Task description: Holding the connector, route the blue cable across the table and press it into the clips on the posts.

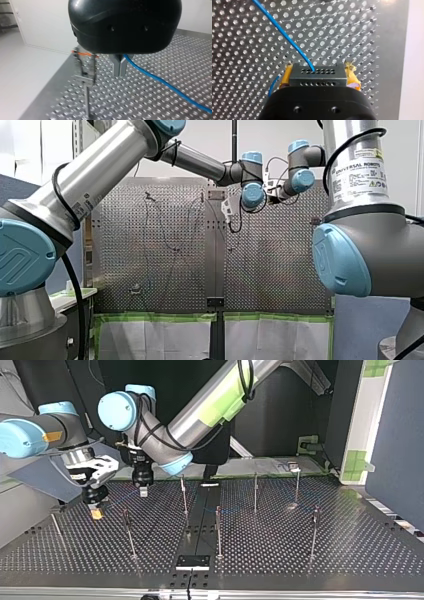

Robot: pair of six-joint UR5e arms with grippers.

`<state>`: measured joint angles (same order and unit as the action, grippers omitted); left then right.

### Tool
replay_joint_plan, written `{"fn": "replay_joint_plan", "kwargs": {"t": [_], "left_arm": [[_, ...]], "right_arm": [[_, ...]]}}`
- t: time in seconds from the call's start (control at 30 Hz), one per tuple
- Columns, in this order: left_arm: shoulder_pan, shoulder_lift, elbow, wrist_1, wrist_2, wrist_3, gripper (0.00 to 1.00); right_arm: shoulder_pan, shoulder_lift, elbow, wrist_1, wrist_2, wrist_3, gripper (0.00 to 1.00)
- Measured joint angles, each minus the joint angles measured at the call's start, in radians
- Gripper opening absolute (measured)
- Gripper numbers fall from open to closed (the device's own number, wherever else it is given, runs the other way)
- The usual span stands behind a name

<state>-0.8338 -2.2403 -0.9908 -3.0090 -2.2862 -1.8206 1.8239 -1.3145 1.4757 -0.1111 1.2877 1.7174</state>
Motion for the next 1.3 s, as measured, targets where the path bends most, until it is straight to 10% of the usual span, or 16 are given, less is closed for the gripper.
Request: {"fn": "replay_joint_plan", "kwargs": {"t": [0.43, 1.3], "left_arm": [[0.018, 0.004, 0.016, 0.03, 0.013, 0.012, 0.0], [0.173, -0.035, 0.033, 0.149, 0.2, 0.018, 0.0]], "right_arm": [[-0.007, -0.015, -0.023, 0.006, -0.02, 0.014, 0.0], [-0.038, 0.038, -0.08, 0.002, -0.061, 0.021, 0.0]]}}
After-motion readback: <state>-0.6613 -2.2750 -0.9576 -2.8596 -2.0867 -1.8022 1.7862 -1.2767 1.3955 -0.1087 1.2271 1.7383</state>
